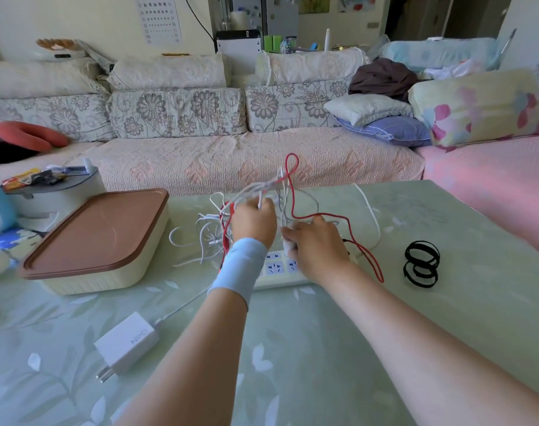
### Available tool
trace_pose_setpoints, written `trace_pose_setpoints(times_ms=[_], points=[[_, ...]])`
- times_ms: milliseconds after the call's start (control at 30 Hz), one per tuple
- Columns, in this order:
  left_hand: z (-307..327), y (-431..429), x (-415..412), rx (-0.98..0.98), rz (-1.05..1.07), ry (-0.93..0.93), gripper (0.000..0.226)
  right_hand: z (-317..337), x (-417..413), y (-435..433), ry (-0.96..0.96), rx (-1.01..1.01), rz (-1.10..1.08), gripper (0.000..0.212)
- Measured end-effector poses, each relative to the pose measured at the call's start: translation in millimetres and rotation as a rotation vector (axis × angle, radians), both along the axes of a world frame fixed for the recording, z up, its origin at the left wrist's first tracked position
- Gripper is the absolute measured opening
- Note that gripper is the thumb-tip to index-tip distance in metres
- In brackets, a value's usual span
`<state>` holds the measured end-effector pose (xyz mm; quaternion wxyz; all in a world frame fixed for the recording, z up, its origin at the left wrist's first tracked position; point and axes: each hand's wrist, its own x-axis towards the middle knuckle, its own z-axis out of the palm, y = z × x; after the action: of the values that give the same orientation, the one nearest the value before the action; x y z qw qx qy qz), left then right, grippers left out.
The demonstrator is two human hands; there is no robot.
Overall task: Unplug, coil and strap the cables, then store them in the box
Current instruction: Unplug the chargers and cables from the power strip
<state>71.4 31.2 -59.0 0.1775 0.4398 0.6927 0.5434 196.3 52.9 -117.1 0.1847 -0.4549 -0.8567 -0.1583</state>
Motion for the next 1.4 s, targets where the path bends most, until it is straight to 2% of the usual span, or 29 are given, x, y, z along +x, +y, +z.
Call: trace_pose_setpoints(times_ms=[100,233,333,367,433,500,600,633,700,800,867,900,1000,1067,1200,1333,1400], points=[[-15,-8,0,-0.097,-0.165,-0.08,0.023,7,1,-4,0.019,-0.133,0.028,0.03],[-8,-14,1,-0.187,-0.271,-0.058,0.008,20,0,-11,-0.124,-0.187,-0.023,0.033],[-15,-17,-3,-0.286,-0.303,-0.028,0.02,42,0,-21,-0.174,-0.167,-0.037,0.025],[-13,-22,-7,-0.306,-0.299,0.082,0.026,53,-1,-26,-0.179,-0.139,-0.044,0.026],[-4,-37,-11,-0.338,-0.334,0.22,0.039,67,-2,-36,-0.02,-0.199,-0.023,0.028],[2,-46,-18,-0.31,-0.309,0.326,0.048,69,-5,-51,0.264,-0.458,0.064,0.03],[8,-60,-20,-0.35,-0.33,0.406,0.043,60,-6,-73,0.579,-0.735,0.154,0.056],[11,-66,-20,-0.367,-0.338,0.398,0.043,57,-7,-76,0.66,-0.75,0.161,0.052],[16,-84,-21,-0.341,-0.366,0.318,0.042,54,-11,-80,0.77,-0.758,0.141,0.027],[15,-112,-37,-0.207,-0.269,0.212,0.024,50,-21,-87,0.87,-0.893,0.095,0.024],[6,-129,-58,-0.269,-0.153,0.316,0.022,46,-30,-98,0.864,-0.967,0.089,0.02],[-1,-136,-69,-0.379,-0.133,0.422,0.025,45,-35,-106,0.857,-0.999,0.094,0.019],[-31,-164,-102,-0.74,-0.176,0.699,0.043,41,-54,-130,0.858,-1.172,0.146,0.018],[-44,-186,-121,-0.875,-0.217,0.819,0.055,40,-67,-145,0.821,-1.294,0.17,0.021],[-47,-213,-149,-0.862,-0.268,0.786,0.055,34,-92,-164,0.696,-1.417,0.163,0.031],[-41,-225,-173,-0.917,-0.15,0.772,0.062,27,-114,-176,0.701,-1.472,0.152,0.043],[-42,-232,-187,-0.911,-0.09,0.741,0.062,24,-123,-183,0.644,-1.504,0.172,0.044]])
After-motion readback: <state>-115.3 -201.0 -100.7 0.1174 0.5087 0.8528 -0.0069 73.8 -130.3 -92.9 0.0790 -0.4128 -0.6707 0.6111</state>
